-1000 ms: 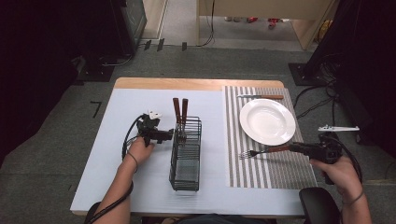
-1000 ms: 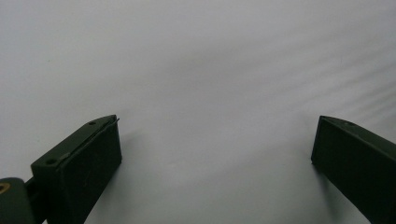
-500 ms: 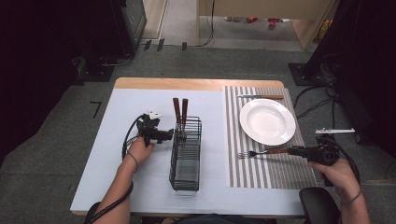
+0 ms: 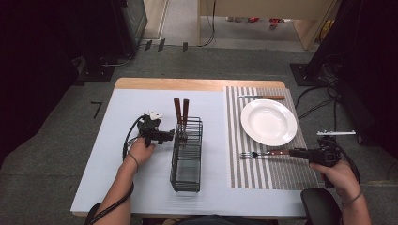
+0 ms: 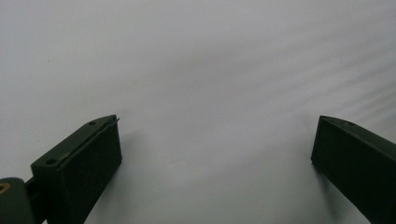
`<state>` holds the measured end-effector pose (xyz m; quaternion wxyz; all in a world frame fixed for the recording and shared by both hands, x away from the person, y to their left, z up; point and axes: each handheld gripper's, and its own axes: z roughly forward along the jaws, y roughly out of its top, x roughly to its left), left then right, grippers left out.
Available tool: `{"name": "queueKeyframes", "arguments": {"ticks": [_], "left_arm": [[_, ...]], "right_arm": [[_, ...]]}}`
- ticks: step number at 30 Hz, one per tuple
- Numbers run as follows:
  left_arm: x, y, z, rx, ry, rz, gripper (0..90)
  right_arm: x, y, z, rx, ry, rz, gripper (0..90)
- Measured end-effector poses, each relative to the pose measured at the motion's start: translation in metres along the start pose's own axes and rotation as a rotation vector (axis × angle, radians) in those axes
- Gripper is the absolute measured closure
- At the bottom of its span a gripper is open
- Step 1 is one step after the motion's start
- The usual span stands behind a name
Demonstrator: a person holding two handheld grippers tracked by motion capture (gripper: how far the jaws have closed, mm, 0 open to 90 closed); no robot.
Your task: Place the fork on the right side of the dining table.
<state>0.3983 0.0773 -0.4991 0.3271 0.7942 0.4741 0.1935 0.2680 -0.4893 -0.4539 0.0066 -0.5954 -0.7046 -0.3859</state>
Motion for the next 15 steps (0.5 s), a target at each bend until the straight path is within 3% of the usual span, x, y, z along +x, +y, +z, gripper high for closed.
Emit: {"name": "queueKeyframes", "arguments": {"ticks": [15], "left_arm": [[0.0, 0.0, 0.0, 0.001, 0.0, 0.001, 1.7]], "right_arm": [[-0.012, -0.004, 0.007, 0.018, -0.002, 0.021, 60.1]]}}
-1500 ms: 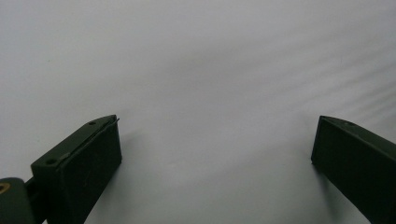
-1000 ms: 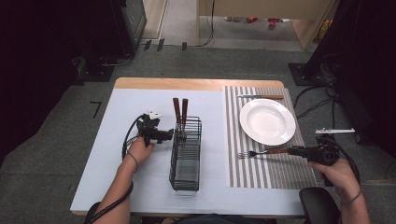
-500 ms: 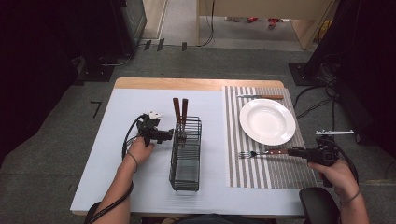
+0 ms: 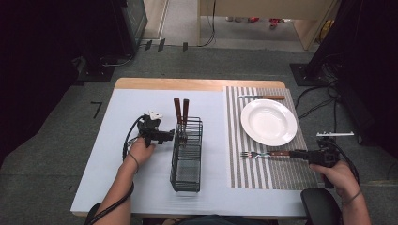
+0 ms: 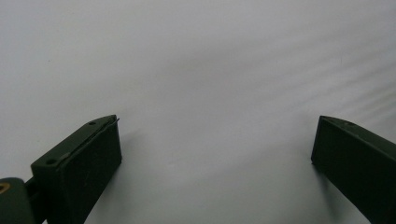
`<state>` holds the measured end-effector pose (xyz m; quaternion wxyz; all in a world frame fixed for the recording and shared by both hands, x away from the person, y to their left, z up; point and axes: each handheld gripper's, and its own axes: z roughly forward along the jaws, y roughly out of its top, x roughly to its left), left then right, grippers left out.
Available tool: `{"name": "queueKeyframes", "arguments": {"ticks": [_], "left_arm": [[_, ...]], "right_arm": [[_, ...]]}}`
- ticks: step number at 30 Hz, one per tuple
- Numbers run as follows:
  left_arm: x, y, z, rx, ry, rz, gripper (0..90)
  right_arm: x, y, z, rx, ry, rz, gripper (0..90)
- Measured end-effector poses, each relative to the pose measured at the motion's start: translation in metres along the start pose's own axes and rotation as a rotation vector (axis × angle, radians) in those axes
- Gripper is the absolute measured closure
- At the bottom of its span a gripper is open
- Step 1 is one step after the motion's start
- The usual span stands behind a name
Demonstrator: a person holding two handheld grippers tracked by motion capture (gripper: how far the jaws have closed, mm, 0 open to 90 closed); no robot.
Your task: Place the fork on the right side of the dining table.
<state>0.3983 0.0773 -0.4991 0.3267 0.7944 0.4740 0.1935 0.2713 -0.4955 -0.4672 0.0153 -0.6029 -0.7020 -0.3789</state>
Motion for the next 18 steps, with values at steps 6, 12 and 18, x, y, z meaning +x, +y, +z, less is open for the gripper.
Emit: {"name": "queueKeyframes", "arguments": {"ticks": [6, 12, 18], "left_arm": [[0.0, 0.0, 0.0, 0.0, 0.0, 0.0, 1.7], [-0.0001, 0.0, 0.0, 0.0, 0.0, 0.0, 1.7], [0.0, 0.0, 0.0, 0.0, 0.0, 0.0, 1.7]], "right_arm": [[-0.001, -0.0006, 0.0049, 0.014, -0.013, -0.007, 59.4], [-0.0024, -0.0019, 0.0077, 0.026, -0.024, -0.015, 58.6], [-0.0034, -0.0026, 0.0103, 0.029, -0.034, -0.031, 58.1]]}}
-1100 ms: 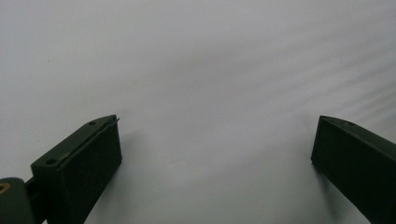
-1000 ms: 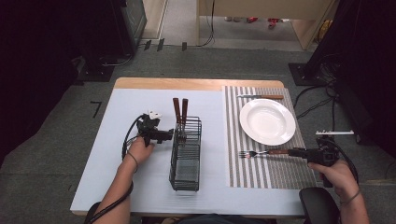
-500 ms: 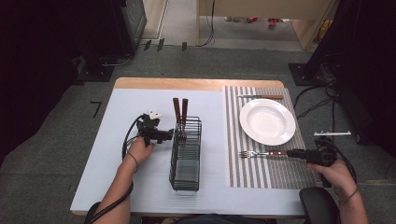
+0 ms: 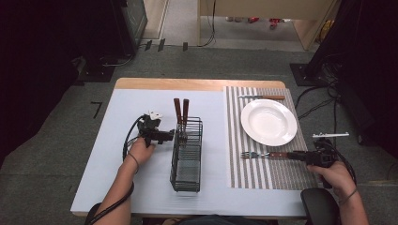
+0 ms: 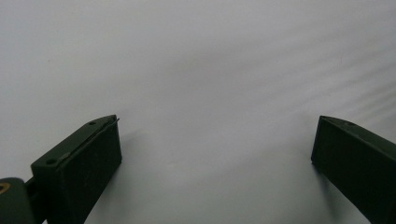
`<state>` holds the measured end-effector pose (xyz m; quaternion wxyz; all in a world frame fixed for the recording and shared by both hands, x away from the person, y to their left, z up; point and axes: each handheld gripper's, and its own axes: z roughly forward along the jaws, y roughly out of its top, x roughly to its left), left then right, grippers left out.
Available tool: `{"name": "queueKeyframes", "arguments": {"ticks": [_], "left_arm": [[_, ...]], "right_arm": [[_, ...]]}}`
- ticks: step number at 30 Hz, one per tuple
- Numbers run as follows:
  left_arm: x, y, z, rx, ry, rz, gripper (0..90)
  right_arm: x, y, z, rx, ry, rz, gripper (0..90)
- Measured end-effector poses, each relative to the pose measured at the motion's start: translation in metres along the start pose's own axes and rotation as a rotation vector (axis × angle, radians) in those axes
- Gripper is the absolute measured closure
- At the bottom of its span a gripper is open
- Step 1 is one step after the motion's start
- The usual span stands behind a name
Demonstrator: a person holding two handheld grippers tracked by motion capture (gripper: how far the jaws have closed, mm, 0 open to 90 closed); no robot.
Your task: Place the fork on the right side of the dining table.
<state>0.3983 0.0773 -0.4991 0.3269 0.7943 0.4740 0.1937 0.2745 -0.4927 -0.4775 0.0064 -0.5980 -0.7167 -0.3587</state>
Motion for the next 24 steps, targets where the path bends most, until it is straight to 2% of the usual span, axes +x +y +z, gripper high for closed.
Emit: {"name": "queueKeyframes", "arguments": {"ticks": [7, 12, 16, 19, 24], "left_arm": [[0.0, 0.0, 0.0, 0.0, 0.0, 0.0, 1.7], [0.0, 0.0, 0.0, 0.0, 0.0, 0.0, 1.7], [0.0, 0.0, 0.0, 0.0, 0.0, -0.001, 1.7], [0.0, 0.0, 0.0, 0.0, 0.0, -0.001, 1.7], [0.0, 0.0, 0.0, 0.0, 0.0, 0.0, 1.7]], "right_arm": [[0.0, 0.001, 0.003, 0.012, -0.005, -0.007, 57.6], [0.0, 0.001, 0.002, 0.008, -0.039, -0.025, 57.4], [0.0, 0.0, 0.001, 0.007, -0.047, -0.029, 56.2], [0.001, 0.001, -0.002, -0.017, -0.051, -0.031, 55.8], [0.016, 0.01, -0.008, -0.108, -0.044, -0.1, 52.7]]}}
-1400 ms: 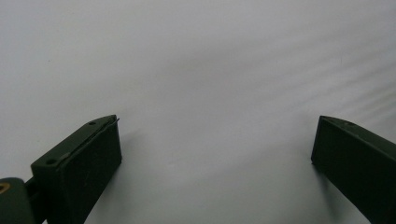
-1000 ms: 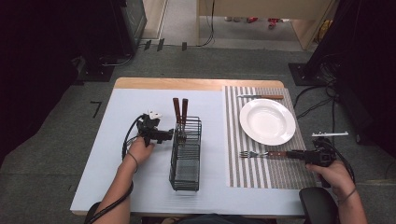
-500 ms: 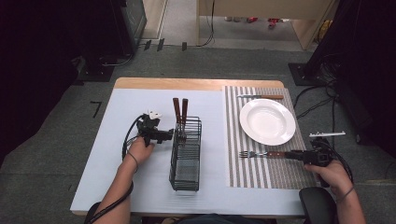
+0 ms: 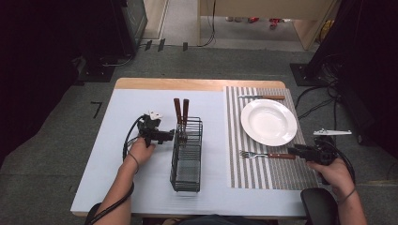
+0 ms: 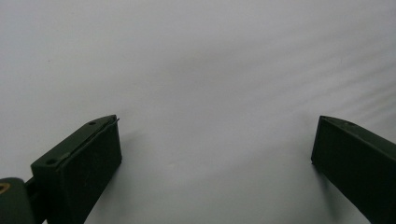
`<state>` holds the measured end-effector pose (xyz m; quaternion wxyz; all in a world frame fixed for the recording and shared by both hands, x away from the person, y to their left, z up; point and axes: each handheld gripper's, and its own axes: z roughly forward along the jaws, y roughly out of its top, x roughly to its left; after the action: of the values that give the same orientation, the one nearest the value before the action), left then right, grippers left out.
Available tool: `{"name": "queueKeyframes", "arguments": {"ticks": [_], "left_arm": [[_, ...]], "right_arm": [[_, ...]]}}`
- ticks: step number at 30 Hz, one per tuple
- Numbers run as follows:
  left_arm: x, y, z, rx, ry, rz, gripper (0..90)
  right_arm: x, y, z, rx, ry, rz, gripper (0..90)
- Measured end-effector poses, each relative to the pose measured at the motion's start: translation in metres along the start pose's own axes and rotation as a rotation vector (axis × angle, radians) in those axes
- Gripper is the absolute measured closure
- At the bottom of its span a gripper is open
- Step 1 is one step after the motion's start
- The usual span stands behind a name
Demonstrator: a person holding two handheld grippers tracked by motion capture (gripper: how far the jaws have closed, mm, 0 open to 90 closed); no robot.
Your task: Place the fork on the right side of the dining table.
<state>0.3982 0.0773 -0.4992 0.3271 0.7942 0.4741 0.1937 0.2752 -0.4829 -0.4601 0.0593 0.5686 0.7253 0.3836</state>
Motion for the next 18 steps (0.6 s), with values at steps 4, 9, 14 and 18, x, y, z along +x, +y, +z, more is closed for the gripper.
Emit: {"name": "queueKeyframes", "arguments": {"ticks": [4, 9, 14, 18], "left_arm": [[0.0, 0.0, 0.0, 0.0, 0.0, 0.0, 1.7], [0.0, 0.0, 0.0, 0.0, 0.0, 0.0, 1.7], [0.0, 0.0, 0.0, 0.0, 0.0, 0.0, 1.7], [0.0, 0.0, 0.0, 0.0, 0.0, -0.001, 1.7]], "right_arm": [[0.022, 0.013, 0.006, -0.038, 0.025, -0.083, 49.9], [0.048, 0.027, 0.021, -0.057, 0.054, -0.15, 46.3], [0.076, 0.038, 0.044, -0.039, 0.077, -0.219, 43.2], [0.093, 0.044, 0.06, -0.033, 0.085, -0.26, 40.3]]}}
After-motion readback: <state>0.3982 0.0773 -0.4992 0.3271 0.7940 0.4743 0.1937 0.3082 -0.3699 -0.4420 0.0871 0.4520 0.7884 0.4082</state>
